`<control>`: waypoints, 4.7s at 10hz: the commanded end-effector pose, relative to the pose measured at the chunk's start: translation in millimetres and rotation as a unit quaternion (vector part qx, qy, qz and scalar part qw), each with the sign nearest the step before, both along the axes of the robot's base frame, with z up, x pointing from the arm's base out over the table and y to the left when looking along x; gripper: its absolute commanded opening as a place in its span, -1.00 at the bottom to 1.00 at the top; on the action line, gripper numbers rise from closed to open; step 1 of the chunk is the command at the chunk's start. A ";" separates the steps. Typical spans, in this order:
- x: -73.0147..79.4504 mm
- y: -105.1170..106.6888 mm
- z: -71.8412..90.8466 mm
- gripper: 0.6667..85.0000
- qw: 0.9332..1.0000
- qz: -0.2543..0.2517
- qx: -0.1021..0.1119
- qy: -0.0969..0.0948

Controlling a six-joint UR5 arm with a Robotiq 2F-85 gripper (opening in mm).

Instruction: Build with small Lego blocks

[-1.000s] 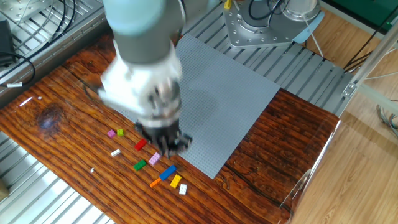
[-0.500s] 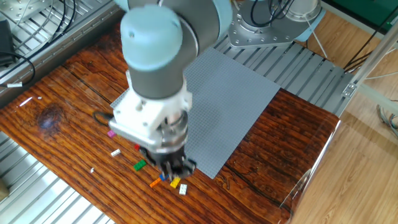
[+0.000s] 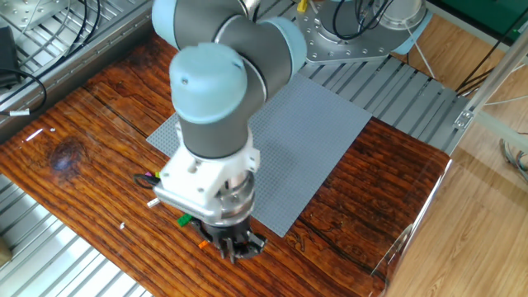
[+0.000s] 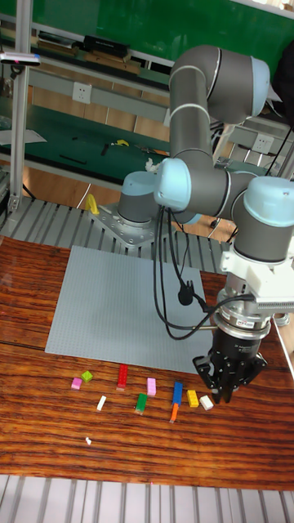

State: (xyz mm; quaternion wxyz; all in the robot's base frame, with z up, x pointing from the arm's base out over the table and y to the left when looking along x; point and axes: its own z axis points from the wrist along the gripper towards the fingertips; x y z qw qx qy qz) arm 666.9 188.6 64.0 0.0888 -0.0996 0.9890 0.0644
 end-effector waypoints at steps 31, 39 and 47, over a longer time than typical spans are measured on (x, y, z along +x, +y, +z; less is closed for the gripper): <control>-19.8 10.8 -55.9 -0.27 0.995 0.041 -0.062 0.061; -21.4 3.6 -58.3 -0.28 0.995 0.043 -0.059 0.063; -25.4 2.9 -58.6 -0.30 0.994 0.051 -0.065 0.065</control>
